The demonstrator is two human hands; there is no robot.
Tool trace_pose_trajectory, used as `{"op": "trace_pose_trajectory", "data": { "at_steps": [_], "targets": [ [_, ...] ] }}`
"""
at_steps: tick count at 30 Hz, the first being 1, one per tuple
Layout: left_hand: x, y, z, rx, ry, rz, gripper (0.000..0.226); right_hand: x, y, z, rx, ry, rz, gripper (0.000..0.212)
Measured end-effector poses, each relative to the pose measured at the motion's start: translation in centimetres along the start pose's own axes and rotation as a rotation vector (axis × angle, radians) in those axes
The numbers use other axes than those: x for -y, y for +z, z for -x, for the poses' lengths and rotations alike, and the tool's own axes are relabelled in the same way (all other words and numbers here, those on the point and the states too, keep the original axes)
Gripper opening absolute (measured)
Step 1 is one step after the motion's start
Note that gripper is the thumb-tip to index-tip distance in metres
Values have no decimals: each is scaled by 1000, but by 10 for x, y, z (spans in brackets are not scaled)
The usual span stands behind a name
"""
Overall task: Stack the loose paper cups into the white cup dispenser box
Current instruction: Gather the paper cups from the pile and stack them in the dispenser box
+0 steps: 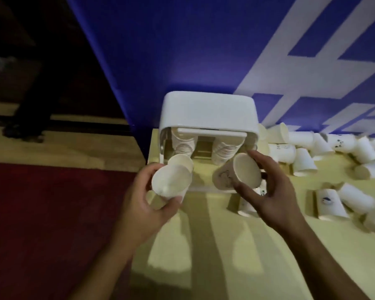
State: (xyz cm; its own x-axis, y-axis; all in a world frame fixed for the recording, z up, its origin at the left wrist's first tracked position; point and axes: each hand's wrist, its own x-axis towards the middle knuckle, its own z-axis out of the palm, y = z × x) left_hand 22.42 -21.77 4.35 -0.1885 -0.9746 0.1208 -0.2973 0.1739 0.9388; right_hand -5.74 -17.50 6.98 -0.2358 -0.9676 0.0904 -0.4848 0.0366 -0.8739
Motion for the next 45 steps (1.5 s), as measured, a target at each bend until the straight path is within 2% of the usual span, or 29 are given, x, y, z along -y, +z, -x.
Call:
{"op": "trace_pose_trajectory", "data": {
  "at_steps": [4,9,26,31,35,38,41,43,45],
  "targets": [
    [21,-28,-5,-60,-56,-42,75,18,49,-11,-17,-37,29,74],
    [26,-33,-10,-61,-81,-130,68,21,86,-30,-23,-114,98,71],
    [33,-43,-24,-82,-104,-71,79,-18,148,-44,94,-109,306,86],
    [28,-35,-32,-58,-64,-30,72,-25,153,-45,99,-37,253,82],
    [22,-28,-37,-45,-42,-14,71,-22,148,-40,133,-58,224,86],
    [19,-23,-38,-44,-33,-3,73,-19,134,-32,92,-94,205,67],
    [13,-16,-43,-32,-26,-9,73,-4,117,-28,42,3,34,52],
    [9,-11,-48,7,-13,-41,70,12,109,-29,54,59,-106,52],
    [5,-4,-53,39,-11,-46,72,24,105,-30,87,41,-134,57]
  ]
}}
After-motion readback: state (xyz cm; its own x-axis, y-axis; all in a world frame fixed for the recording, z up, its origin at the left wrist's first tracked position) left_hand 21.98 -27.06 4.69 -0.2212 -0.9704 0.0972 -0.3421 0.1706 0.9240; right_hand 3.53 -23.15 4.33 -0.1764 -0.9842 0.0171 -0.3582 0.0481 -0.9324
